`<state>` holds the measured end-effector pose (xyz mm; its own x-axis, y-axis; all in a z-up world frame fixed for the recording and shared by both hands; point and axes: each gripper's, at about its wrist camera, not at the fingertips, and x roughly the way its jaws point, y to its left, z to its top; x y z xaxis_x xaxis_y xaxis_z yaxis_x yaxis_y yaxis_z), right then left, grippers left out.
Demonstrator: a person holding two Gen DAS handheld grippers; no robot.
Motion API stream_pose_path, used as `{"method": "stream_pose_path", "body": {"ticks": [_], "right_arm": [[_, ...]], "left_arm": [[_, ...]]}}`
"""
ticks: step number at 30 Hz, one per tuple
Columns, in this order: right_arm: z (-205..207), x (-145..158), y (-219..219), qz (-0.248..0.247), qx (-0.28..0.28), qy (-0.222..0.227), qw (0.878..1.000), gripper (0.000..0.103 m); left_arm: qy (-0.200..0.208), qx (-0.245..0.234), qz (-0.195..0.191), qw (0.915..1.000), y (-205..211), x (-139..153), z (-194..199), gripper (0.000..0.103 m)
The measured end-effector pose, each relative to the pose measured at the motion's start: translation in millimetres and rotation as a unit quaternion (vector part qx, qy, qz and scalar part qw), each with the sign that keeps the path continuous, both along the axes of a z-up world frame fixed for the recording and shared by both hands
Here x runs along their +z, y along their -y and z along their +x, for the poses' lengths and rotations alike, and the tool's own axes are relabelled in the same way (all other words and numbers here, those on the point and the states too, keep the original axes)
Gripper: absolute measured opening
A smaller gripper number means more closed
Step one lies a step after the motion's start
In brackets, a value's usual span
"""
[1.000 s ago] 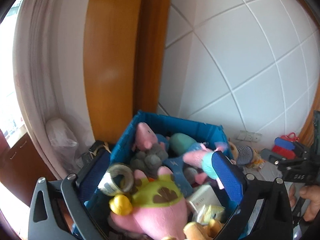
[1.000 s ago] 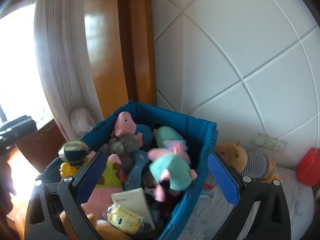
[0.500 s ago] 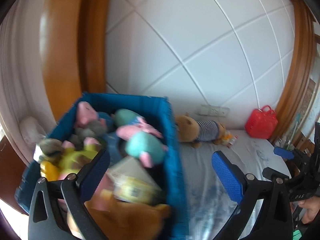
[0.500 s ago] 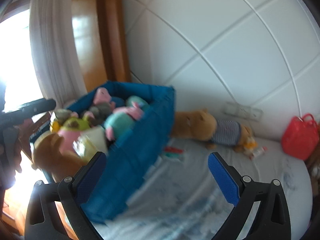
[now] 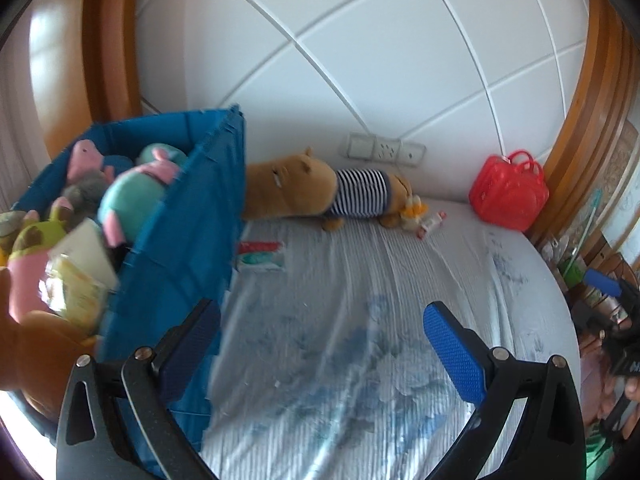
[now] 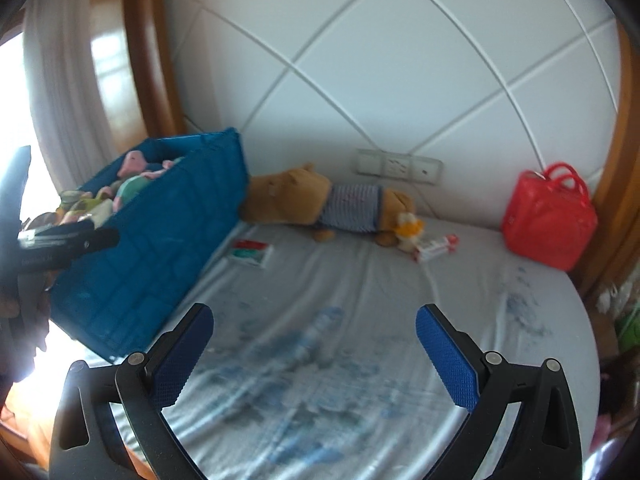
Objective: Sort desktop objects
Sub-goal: 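Move the right tool to the red-white medicine box and grasp it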
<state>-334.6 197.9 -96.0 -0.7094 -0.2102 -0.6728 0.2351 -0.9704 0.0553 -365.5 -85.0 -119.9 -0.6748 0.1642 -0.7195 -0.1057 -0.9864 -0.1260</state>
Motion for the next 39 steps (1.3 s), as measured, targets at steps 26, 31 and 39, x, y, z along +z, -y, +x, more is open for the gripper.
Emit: {"method": "stream_pose_path", "body": {"ticks": [26, 31, 39], "right_arm": [[-412, -247, -163, 0.044, -0.280, 0.136, 0.949, 0.090], [-455, -280, -173, 0.034, -0.295, 0.161, 0.941, 0.090], [-464, -318, -192, 0.019, -0.303, 0.217, 0.928, 0.035]], "left_arm": [[0.047, -0.018, -0.020, 0.9985, -16, -118, 6, 0.103], [0.071, -0.009, -0.011, 0.9974, -15, -138, 7, 0.103], [0.085, -0.007, -0.011, 0.9963, -19, -145, 7, 0.103]]}}
